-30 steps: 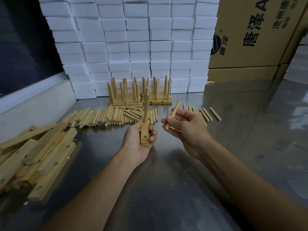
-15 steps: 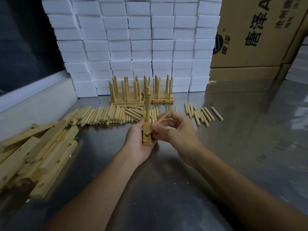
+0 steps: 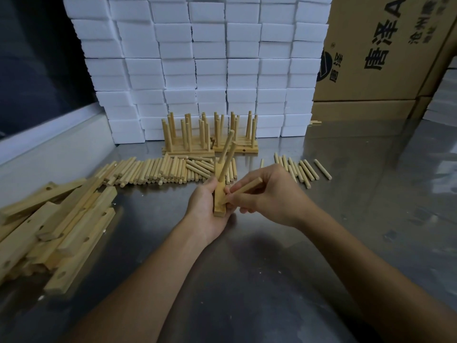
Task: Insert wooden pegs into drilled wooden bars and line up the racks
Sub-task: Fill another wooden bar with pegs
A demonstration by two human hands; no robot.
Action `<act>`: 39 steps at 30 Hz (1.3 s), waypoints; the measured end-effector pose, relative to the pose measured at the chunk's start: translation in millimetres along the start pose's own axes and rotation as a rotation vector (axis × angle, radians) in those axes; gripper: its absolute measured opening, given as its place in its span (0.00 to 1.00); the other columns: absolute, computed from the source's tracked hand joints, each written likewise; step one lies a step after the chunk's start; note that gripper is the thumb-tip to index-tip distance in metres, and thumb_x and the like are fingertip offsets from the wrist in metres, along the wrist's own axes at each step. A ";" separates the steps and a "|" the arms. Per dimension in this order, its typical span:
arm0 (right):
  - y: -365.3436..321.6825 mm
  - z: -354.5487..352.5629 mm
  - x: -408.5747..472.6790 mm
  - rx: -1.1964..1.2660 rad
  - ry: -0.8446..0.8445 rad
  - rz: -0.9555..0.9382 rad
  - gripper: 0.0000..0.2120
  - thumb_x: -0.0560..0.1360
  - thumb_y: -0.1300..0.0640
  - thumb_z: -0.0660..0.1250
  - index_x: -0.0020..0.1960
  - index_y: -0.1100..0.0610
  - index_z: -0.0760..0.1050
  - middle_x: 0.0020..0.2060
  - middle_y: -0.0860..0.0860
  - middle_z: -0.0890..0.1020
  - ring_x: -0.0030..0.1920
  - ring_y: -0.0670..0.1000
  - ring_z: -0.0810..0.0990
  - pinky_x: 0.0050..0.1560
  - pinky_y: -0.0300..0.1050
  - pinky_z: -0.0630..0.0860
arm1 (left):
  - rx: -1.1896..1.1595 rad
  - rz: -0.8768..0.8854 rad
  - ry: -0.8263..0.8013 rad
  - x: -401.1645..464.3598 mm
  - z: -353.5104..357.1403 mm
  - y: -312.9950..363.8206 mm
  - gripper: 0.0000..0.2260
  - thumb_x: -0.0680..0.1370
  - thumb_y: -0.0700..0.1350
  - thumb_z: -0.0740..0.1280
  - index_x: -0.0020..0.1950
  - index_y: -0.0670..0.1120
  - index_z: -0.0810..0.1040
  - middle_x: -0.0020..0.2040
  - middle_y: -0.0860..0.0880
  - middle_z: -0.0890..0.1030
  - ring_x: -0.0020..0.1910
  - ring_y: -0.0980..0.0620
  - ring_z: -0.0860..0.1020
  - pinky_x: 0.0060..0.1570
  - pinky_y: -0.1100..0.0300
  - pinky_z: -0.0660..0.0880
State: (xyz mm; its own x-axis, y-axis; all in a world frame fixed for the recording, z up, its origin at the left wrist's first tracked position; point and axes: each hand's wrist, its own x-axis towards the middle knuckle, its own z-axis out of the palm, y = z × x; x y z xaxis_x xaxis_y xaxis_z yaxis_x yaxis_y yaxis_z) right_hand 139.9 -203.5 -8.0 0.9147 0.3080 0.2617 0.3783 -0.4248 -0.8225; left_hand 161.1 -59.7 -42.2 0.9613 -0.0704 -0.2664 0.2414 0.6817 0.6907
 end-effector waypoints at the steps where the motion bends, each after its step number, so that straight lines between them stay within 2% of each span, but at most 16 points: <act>1: -0.9 -3.2 -0.4 -0.096 -0.031 -0.013 0.04 0.72 0.56 0.77 0.46 0.56 0.86 0.35 0.49 0.86 0.35 0.45 0.84 0.37 0.35 0.79 | -0.005 0.010 -0.011 0.6 -0.4 -0.3 0.17 0.85 0.47 0.55 0.71 0.41 0.68 0.48 0.40 0.76 0.46 0.45 0.75 0.48 0.55 0.74; 3: -4.0 -6.6 -1.2 -0.359 -0.083 -0.092 0.05 0.74 0.52 0.74 0.46 0.53 0.86 0.34 0.47 0.84 0.34 0.44 0.82 0.36 0.36 0.79 | -0.007 0.028 -0.026 2.1 -1.2 -1.0 0.14 0.85 0.46 0.55 0.68 0.43 0.69 0.35 0.45 0.74 0.32 0.52 0.73 0.32 0.61 0.72; 5: -9.0 -6.7 -0.4 -0.511 -0.110 -0.195 0.06 0.76 0.53 0.72 0.49 0.53 0.87 0.37 0.46 0.85 0.37 0.45 0.81 0.40 0.38 0.79 | 0.007 0.042 -0.029 3.9 -1.3 -2.0 0.13 0.85 0.45 0.55 0.67 0.43 0.70 0.33 0.47 0.72 0.28 0.54 0.70 0.25 0.62 0.69; 8: -16.2 -4.5 3.9 -0.608 -0.142 -0.246 0.08 0.78 0.56 0.69 0.54 0.52 0.86 0.47 0.48 0.86 0.46 0.47 0.83 0.49 0.48 0.81 | 0.042 0.063 -0.031 5.4 -1.9 -3.3 0.15 0.85 0.45 0.55 0.70 0.44 0.71 0.35 0.46 0.73 0.30 0.53 0.71 0.28 0.61 0.69; 10: -20.8 -3.0 6.3 -0.693 -0.161 -0.261 0.09 0.78 0.56 0.68 0.54 0.51 0.85 0.48 0.49 0.85 0.47 0.50 0.83 0.49 0.51 0.81 | 0.042 0.059 -0.039 5.7 -2.8 -3.0 0.15 0.85 0.45 0.55 0.71 0.45 0.72 0.38 0.46 0.75 0.34 0.51 0.73 0.34 0.59 0.70; 12: -27.0 -2.6 7.9 -0.798 -0.188 -0.300 0.08 0.78 0.55 0.67 0.52 0.51 0.85 0.46 0.49 0.85 0.46 0.51 0.82 0.47 0.51 0.81 | 0.070 0.062 -0.036 5.3 -3.1 -3.0 0.15 0.85 0.45 0.56 0.69 0.46 0.74 0.40 0.45 0.77 0.36 0.50 0.73 0.38 0.57 0.69; 15: -35.2 -3.5 10.6 -0.975 -0.234 -0.402 0.09 0.80 0.55 0.65 0.49 0.54 0.84 0.39 0.49 0.80 0.40 0.51 0.78 0.42 0.49 0.79 | 0.111 0.071 -0.019 3.9 -0.9 -3.5 0.14 0.85 0.45 0.55 0.65 0.45 0.77 0.37 0.46 0.77 0.32 0.51 0.72 0.33 0.58 0.68; 20: -46.0 -3.5 9.9 -1.191 -0.334 -0.500 0.08 0.79 0.55 0.63 0.49 0.55 0.81 0.37 0.49 0.74 0.37 0.53 0.75 0.36 0.46 0.71 | 0.122 0.081 0.004 1.4 2.8 -4.0 0.13 0.85 0.42 0.55 0.56 0.46 0.80 0.34 0.47 0.75 0.29 0.52 0.71 0.30 0.59 0.67; 23: -55.7 -0.2 11.5 -1.232 -0.385 -0.515 0.02 0.75 0.59 0.66 0.45 0.56 0.78 0.36 0.50 0.71 0.39 0.56 0.78 0.40 0.49 0.77 | 0.121 0.077 0.016 -0.5 2.8 -2.8 0.14 0.84 0.41 0.56 0.47 0.45 0.80 0.27 0.50 0.73 0.23 0.55 0.69 0.23 0.63 0.65; 26: -61.1 2.1 14.1 -1.242 -0.412 -0.515 0.09 0.74 0.61 0.67 0.38 0.53 0.69 0.30 0.48 0.65 0.36 0.55 0.74 0.40 0.47 0.77 | 0.108 0.090 0.035 -1.0 3.6 -1.8 0.16 0.84 0.40 0.57 0.38 0.46 0.75 0.23 0.51 0.70 0.21 0.56 0.67 0.21 0.65 0.63; 28: -62.3 2.8 15.0 -1.247 -0.420 -0.507 0.07 0.73 0.61 0.67 0.38 0.54 0.72 0.28 0.48 0.63 0.34 0.54 0.72 0.38 0.46 0.76 | 0.110 0.106 0.047 -0.6 4.4 -2.2 0.16 0.83 0.38 0.56 0.38 0.45 0.74 0.25 0.50 0.70 0.23 0.55 0.68 0.23 0.64 0.64; 30: -62.0 4.5 15.8 -1.254 -0.397 -0.505 0.02 0.72 0.61 0.68 0.41 0.56 0.76 0.27 0.48 0.63 0.30 0.52 0.69 0.36 0.46 0.74 | 0.124 0.111 0.051 -0.4 4.9 -3.3 0.13 0.82 0.38 0.56 0.41 0.44 0.75 0.31 0.47 0.70 0.29 0.52 0.68 0.29 0.59 0.63; 32: -61.9 8.1 17.1 -1.240 -0.372 -0.488 0.08 0.72 0.59 0.67 0.38 0.56 0.69 0.27 0.49 0.63 0.29 0.51 0.68 0.36 0.46 0.75 | 0.147 0.113 0.068 0.1 4.4 -3.7 0.11 0.82 0.38 0.56 0.44 0.43 0.76 0.35 0.45 0.70 0.35 0.48 0.69 0.34 0.57 0.63; 34: -59.8 10.3 20.0 -1.195 -0.351 -0.462 0.14 0.72 0.57 0.67 0.35 0.55 0.62 0.28 0.50 0.63 0.33 0.54 0.70 0.37 0.48 0.75 | 0.167 0.117 0.081 -0.3 3.7 -3.8 0.11 0.82 0.38 0.56 0.48 0.42 0.77 0.40 0.42 0.71 0.43 0.43 0.70 0.38 0.55 0.65; 36: -56.6 11.7 21.5 -1.152 -0.315 -0.422 0.18 0.72 0.56 0.67 0.33 0.55 0.58 0.29 0.50 0.63 0.36 0.55 0.71 0.35 0.46 0.69 | 0.168 0.125 0.070 -1.9 4.1 -4.6 0.12 0.82 0.38 0.55 0.53 0.40 0.79 0.45 0.40 0.72 0.49 0.43 0.69 0.43 0.51 0.66; 39: -53.3 12.7 22.8 -1.094 -0.276 -0.348 0.19 0.72 0.56 0.67 0.32 0.52 0.58 0.30 0.50 0.65 0.36 0.53 0.71 0.30 0.43 0.61 | 0.155 0.121 0.079 -3.7 5.5 -4.6 0.14 0.83 0.38 0.55 0.59 0.41 0.79 0.48 0.39 0.74 0.51 0.42 0.72 0.50 0.47 0.68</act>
State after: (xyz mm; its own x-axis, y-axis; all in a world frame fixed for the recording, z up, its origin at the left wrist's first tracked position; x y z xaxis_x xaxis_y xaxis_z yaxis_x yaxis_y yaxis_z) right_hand 138.8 -163.1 35.4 0.7274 0.6679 0.1575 0.6445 -0.7438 0.1773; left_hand 157.2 -66.6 -40.7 0.9726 0.0660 -0.2230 0.1486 0.5609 0.8144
